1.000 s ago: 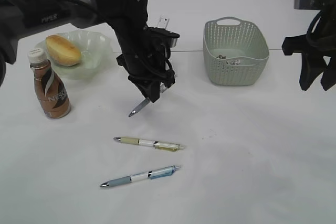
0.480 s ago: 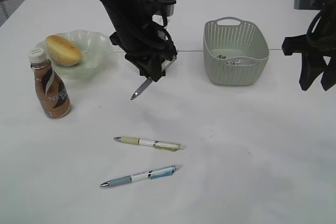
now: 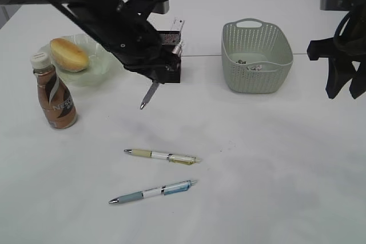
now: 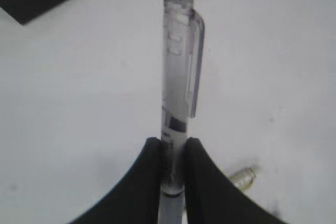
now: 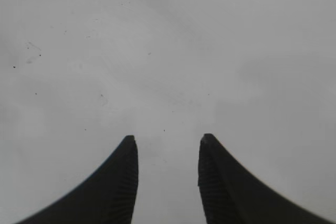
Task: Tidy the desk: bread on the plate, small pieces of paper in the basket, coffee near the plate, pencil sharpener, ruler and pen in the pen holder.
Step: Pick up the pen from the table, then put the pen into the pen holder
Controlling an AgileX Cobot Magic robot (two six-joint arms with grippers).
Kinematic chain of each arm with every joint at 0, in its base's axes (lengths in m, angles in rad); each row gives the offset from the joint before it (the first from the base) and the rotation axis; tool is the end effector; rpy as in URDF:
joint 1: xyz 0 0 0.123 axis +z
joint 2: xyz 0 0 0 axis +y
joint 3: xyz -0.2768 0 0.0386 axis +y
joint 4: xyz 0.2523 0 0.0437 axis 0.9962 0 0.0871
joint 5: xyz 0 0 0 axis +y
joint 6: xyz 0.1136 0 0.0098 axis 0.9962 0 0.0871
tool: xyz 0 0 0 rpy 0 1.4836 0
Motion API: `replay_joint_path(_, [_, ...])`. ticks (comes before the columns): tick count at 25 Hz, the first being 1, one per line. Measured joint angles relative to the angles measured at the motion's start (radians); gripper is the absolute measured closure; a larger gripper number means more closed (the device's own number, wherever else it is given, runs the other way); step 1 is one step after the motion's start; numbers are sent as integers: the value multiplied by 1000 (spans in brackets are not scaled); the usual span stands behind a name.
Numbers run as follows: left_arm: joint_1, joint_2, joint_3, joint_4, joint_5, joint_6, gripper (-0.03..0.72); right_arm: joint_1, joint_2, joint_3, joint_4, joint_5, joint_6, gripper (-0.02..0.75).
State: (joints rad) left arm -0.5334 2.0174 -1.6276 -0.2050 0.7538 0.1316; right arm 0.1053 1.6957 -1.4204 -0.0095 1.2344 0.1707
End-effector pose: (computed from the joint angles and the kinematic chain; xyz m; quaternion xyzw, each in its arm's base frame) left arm 0.3887 -0.2480 0.2028 0.2627 0.9271 -0.1355 0.2306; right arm 0.3424 0.0352 0.2535 0.0314 0.9967 0.0056 0.0740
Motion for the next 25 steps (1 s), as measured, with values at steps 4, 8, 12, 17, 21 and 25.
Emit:
replay_joint_path(4, [0, -86, 229, 14, -375, 2, 621, 0, 0, 0, 0, 0, 0, 452])
replay_joint_path(8, [3, -101, 394, 14, -735, 2, 621, 0, 0, 0, 0, 0, 0, 452])
replay_joint_path(12, [4, -101, 454, 16, -1017, 2, 621, 0, 0, 0, 0, 0, 0, 452])
replay_joint_path(17, [4, -62, 455, 18, -1282, 2, 621, 0, 0, 0, 0, -2, 0, 454])
replay_joint_path(21, [8, -6, 444, 18, -1389, 2, 620, 0, 0, 0, 0, -2, 0, 454])
replay_joint_path(25, [19, 53, 373, 18, -1424, 2, 620, 0, 0, 0, 0, -2, 0, 454])
